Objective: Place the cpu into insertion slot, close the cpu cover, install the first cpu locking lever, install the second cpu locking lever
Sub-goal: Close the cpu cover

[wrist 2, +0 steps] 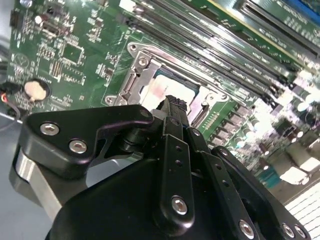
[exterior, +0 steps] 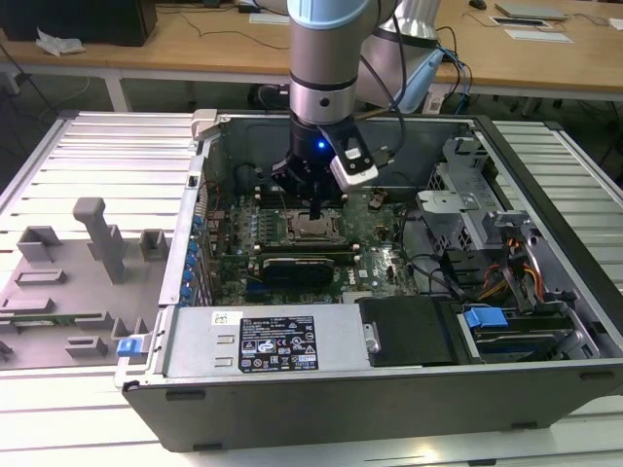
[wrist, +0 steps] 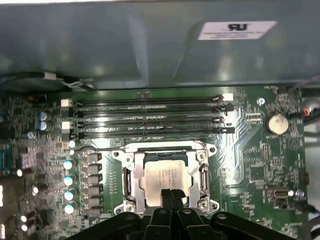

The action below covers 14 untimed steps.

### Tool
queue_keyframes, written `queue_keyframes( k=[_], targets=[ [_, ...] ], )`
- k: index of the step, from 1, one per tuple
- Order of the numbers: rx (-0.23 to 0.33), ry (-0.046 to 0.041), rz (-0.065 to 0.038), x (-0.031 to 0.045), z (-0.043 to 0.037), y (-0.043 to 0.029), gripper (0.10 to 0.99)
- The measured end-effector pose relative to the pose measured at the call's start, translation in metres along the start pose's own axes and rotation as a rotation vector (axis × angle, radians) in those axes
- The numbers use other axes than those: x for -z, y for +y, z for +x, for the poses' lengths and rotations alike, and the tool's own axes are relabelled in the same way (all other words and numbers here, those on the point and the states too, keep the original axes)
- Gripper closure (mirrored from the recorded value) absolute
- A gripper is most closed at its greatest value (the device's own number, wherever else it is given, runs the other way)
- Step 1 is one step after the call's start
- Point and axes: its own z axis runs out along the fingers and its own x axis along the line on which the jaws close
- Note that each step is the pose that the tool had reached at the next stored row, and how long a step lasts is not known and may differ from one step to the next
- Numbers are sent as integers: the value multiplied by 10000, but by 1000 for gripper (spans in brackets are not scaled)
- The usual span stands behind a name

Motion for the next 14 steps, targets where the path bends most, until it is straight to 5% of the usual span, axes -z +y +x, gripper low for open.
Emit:
queue_keyframes(
  k=[2,6,14],
  targets=[
    [291,-43,-4,-1,1,0,980],
    [316,-44,155,0,6,-1,980],
    [314,-44,157,37,5,1,980]
  ],
)
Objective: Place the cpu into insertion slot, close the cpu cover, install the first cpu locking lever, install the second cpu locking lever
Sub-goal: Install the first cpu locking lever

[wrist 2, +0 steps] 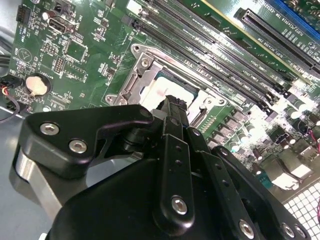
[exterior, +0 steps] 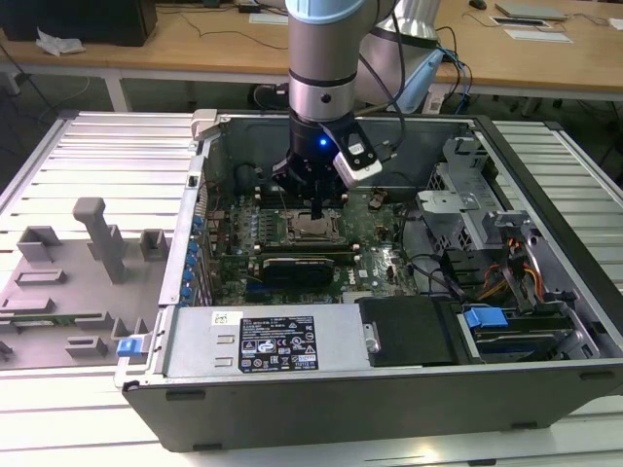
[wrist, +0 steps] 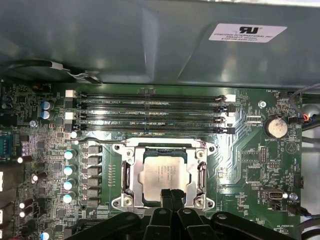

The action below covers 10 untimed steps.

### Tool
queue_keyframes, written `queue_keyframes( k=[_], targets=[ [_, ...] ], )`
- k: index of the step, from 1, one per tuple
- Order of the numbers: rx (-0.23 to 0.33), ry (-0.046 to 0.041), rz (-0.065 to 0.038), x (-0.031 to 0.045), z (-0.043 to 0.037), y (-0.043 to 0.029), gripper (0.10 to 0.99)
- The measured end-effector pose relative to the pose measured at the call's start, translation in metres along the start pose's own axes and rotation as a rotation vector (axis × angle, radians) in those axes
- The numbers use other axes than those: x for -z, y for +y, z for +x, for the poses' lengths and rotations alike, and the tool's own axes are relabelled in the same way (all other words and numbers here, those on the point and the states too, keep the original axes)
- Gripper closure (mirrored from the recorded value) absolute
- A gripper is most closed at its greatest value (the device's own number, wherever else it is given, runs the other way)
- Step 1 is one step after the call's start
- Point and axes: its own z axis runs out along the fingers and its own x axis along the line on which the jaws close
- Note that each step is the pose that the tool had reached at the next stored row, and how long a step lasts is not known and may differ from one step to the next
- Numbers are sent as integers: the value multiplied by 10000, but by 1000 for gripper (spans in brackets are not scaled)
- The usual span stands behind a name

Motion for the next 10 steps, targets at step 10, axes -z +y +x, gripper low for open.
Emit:
queue_keyframes(
  k=[10],
  targets=[
    [0,0,1,15,-1,0,980]
  ],
)
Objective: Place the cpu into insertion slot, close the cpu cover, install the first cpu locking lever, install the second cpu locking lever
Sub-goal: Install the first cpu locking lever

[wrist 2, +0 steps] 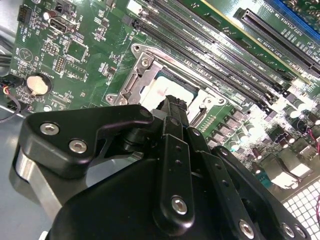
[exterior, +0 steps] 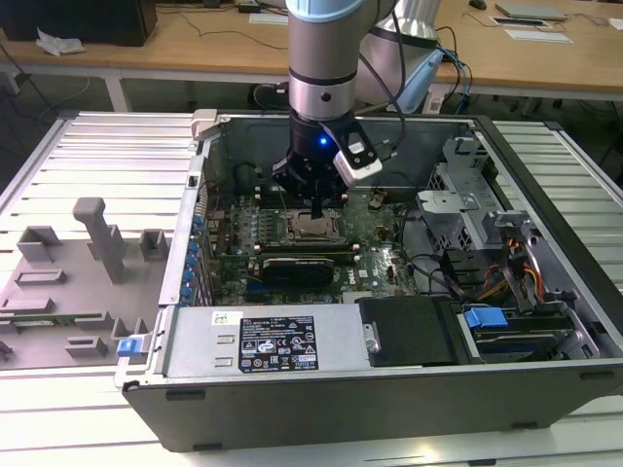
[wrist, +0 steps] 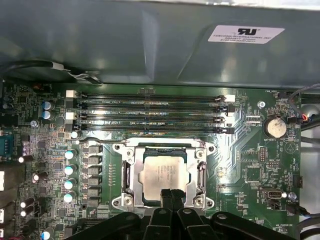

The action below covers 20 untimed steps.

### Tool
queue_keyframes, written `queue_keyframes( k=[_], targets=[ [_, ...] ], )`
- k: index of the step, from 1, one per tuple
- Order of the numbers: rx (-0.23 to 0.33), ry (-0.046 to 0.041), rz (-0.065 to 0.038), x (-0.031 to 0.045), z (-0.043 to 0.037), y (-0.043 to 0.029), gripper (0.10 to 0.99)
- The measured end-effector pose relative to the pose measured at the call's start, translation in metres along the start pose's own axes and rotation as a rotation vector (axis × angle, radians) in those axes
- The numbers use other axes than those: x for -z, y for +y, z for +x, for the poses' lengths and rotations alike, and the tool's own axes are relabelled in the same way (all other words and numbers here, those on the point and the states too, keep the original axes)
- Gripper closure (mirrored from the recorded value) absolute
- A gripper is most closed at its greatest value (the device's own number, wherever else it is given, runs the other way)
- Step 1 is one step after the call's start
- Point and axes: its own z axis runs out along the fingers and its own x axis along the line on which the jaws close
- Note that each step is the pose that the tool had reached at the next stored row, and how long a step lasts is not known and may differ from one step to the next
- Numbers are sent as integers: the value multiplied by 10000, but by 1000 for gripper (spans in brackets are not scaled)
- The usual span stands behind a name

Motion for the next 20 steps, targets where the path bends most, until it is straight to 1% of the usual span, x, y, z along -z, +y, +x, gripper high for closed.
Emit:
queue_keyframes(
  k=[2,4,5,6,11,15,18,20],
  targets=[
    [1,4,5,8,0,-1,980],
    [0,0,0,47,-2,1,980],
    [1,1,1,88,-4,2,980],
    [0,0,0,105,-4,2,980],
    [0,1,0,157,-7,4,980],
    [1,0,-1,163,-5,4,980],
    [1,1,1,165,43,6,980],
    [-1,-1,0,168,103,10,980]
  ],
)
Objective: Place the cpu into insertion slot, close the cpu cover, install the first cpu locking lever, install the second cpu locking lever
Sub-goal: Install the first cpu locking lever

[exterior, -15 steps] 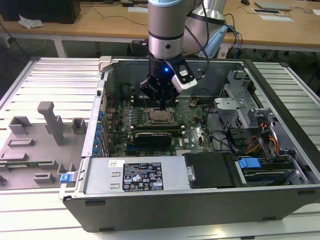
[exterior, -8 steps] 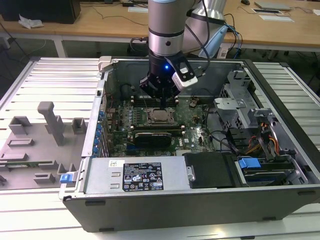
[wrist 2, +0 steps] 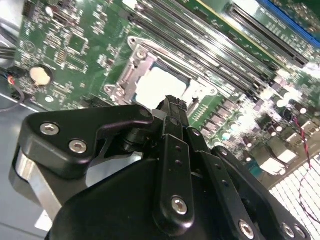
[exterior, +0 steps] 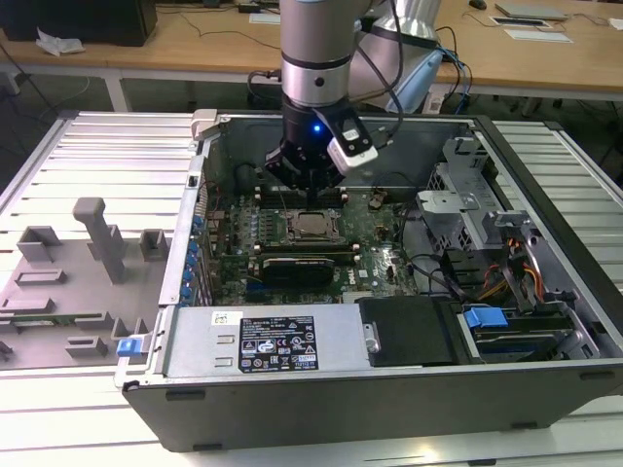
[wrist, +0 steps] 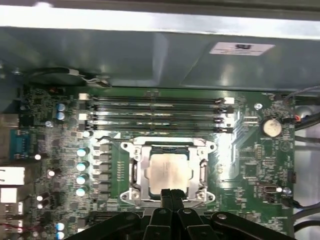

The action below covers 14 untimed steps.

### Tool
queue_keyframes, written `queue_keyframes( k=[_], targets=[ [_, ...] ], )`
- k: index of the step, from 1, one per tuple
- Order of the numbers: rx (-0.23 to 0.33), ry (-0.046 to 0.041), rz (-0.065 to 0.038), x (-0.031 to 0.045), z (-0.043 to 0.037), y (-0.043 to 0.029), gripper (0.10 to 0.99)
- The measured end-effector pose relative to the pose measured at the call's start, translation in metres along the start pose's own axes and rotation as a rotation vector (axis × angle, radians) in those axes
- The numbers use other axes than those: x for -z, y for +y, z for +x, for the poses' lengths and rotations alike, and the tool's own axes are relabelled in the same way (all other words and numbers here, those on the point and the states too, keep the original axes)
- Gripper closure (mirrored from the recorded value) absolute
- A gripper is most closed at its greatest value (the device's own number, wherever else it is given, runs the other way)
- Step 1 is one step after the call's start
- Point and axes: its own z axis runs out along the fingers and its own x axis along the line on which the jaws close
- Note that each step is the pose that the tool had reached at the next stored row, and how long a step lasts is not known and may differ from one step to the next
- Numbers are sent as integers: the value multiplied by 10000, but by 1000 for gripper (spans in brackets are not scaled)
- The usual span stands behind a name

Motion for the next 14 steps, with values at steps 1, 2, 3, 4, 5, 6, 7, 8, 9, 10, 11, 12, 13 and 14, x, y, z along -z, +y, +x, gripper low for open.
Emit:
queue_keyframes(
  k=[1,2,3,4,5,6,7,8,9,10,11,12,13,14],
  targets=[
    [2,-4,0,3,59,4,980],
    [0,-10,0,5,115,8,980],
    [2,-20,0,8,189,13,980],
    [3,-30,0,11,269,19,980],
    [1,-35,0,12,302,22,980],
    [1,-42,1,14,344,26,980],
    [2,-51,1,17,409,33,980],
    [2,-56,1,18,444,37,980],
    [2,-60,1,20,479,40,980],
    [3,-61,1,21,506,41,980],
    [2,-61,1,21,524,42,980],
    [2,-65,-8,22,546,43,980],
    [1,-75,-29,23,579,44,980],
    [-1,-84,-62,24,599,44,980]
  ],
)
